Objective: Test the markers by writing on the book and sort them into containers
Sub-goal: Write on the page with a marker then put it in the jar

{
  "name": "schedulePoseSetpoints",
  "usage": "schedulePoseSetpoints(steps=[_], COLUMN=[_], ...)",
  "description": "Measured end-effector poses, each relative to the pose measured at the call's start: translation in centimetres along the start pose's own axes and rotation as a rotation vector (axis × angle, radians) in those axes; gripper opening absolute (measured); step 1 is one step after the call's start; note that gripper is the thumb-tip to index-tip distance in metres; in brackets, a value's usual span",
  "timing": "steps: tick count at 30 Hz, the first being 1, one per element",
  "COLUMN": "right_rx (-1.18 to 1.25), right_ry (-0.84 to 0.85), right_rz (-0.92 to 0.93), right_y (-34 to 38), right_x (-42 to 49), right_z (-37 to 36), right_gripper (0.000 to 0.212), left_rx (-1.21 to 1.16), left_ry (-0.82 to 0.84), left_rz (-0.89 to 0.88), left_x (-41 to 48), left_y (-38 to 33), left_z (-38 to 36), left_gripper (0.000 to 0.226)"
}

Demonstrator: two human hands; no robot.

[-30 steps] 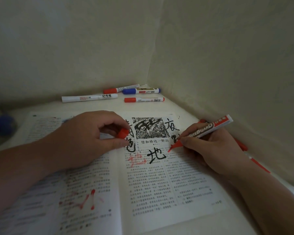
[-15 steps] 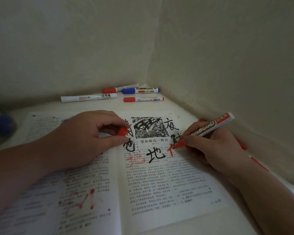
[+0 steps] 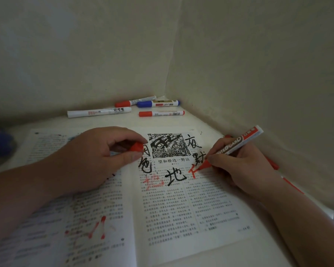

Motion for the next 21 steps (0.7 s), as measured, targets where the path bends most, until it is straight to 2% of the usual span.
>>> schedulePoseSetpoints(steps=[4, 8, 11, 13, 16, 18, 21], right_rx=[0.001, -0.052, 0.027, 0.096, 0.066, -0.009, -0.146], right_ry=[0.025, 0.055, 0.095, 0.147, 0.197, 0.165, 0.026], right_rz=[0.019, 0.050, 0.048, 0.057, 0.070, 0.074, 0.087], right_y=[0.1, 0.3, 0.2, 0.3, 0.4, 0.5, 0.3], right_x=[-0.1, 0.0, -0.1, -0.3, -0.8, -0.7, -0.1], right_z=[-0.3, -0.7, -1.0, -1.3, -1.6, -1.5, -0.1], right_gripper=[0.027, 0.027, 0.011, 0.017, 0.023, 0.021, 0.020], left_rx=[-0.097, -0.236, -0.257, -0.242, -0.221, -0.209, -0.189], left_ry=[-0.022, -0.021, -0.023, -0.025, -0.030, -0.034, -0.034], left_rz=[0.018, 0.038, 0.036, 0.038, 0.035, 0.040, 0.038], left_x=[-0.1, -0.1, -0.1, -0.1, 0.0, 0.0, 0.0], left_y=[0.1, 0.5, 0.6, 0.6, 0.5, 0.7, 0.8], left_z=[0.0, -0.1, -0.1, 0.0, 0.0, 0.1, 0.0], left_gripper=[0.027, 0.019, 0.025, 0.027, 0.024, 0.025, 0.023])
Point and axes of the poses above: each hand's wrist, its own x-axis towards the middle knuckle, its own z-axis out of the back of the hand, y = z × x, the point moved 9 cm from there along x, towards the middle knuckle, and after that the axes turned 3 degrees about -x, right-handed, at the moved point
